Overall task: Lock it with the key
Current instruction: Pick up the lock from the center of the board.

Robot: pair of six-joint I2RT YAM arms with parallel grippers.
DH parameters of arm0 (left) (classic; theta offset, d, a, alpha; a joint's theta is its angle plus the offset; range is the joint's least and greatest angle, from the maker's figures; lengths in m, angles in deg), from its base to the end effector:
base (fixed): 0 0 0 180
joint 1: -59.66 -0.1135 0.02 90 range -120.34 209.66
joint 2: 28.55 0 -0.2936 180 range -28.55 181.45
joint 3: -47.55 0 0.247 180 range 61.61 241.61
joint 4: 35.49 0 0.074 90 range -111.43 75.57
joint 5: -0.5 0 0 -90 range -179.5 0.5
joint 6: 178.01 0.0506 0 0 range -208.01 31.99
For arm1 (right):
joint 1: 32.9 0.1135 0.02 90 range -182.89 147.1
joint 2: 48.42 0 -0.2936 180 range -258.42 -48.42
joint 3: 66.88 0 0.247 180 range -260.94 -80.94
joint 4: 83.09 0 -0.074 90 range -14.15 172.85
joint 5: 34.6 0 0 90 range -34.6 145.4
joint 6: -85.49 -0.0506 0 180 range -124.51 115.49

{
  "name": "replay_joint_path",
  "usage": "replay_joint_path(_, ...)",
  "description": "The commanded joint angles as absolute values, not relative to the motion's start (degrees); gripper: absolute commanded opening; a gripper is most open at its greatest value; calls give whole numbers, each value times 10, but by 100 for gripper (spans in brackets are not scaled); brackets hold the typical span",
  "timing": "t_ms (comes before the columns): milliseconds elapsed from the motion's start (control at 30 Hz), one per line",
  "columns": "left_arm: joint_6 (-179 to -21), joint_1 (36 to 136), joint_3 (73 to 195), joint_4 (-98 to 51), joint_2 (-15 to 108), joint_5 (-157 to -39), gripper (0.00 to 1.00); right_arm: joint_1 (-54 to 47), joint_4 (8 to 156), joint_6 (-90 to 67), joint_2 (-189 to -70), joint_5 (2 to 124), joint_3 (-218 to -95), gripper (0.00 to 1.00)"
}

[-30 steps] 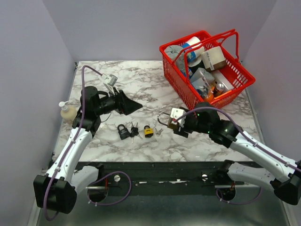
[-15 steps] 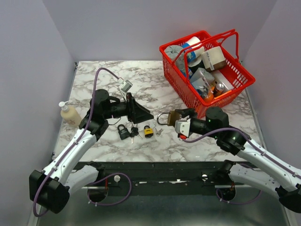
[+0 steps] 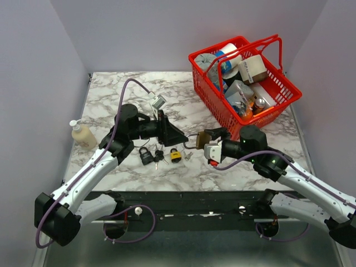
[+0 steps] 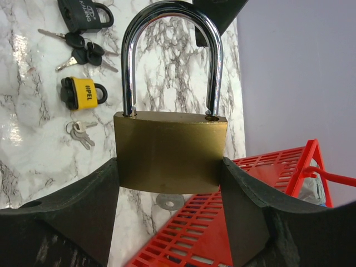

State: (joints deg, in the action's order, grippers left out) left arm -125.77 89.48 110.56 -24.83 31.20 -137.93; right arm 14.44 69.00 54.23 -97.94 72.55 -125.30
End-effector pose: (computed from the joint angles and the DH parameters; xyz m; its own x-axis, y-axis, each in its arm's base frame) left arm 0.1767 -0.1449 0.3673 -0.6846 -0.0760 -0.7250 0.7013 0.2027 -0.6834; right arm 0.1172 0.1492 0.3352 0.6476 -0.5026 -0.5727 -0.6514 0.0249 -0.7584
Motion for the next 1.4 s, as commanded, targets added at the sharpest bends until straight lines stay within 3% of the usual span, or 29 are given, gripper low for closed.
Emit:
replay_joint_path(0,-1247,907,1122,-232,315,-1355,66,149,721,542,-975,724,-1299,1)
replay_joint_path(333,-1238,927,1143,-203,338,-1319,63,151,699,546,-989,727,-1316,1)
replay_joint_path(567,-1238,939,1149,-189,353,-1313,50,161,663,509,-1019,698,-1355,1)
replay_joint_path(767,-1254,944,1138,-198,363,-1314,52,163,661,505,-1023,691,-1362,1)
replay_joint_path(833,-1257,945,1139,-205,365,-1318,40,164,663,505,-1020,695,-1360,1)
replay_joint_path(867,-1263,945,1140,-212,368,-1322,22,165,663,505,-1020,695,-1360,1)
replay_joint_path(933,-1261,945,1143,-225,366,-1327,0,165,662,500,-1021,695,-1361,1)
replay_joint_path(967,-1258,944,1144,-238,361,-1334,0,165,661,494,-1021,694,-1362,1)
replay_joint_path(1067,-1250,944,1145,-263,345,-1372,0,165,646,441,-1027,681,-1381,35)
replay_joint_path(1100,-1240,944,1143,-269,340,-1388,0,165,637,425,-1029,680,-1386,64)
replay_joint_path(1133,-1230,941,1141,-271,334,-1393,0,162,621,393,-1030,679,-1390,75)
replay_joint_path(1200,-1212,936,1132,-271,317,-1404,0,157,599,363,-1027,704,-1404,91)
replay_joint_path(1267,-1201,931,1120,-279,301,-1429,0,145,566,313,-1020,749,-1415,99)
replay_joint_path(1367,-1205,927,1116,-276,295,-1444,0,140,525,269,-1010,801,-1424,100)
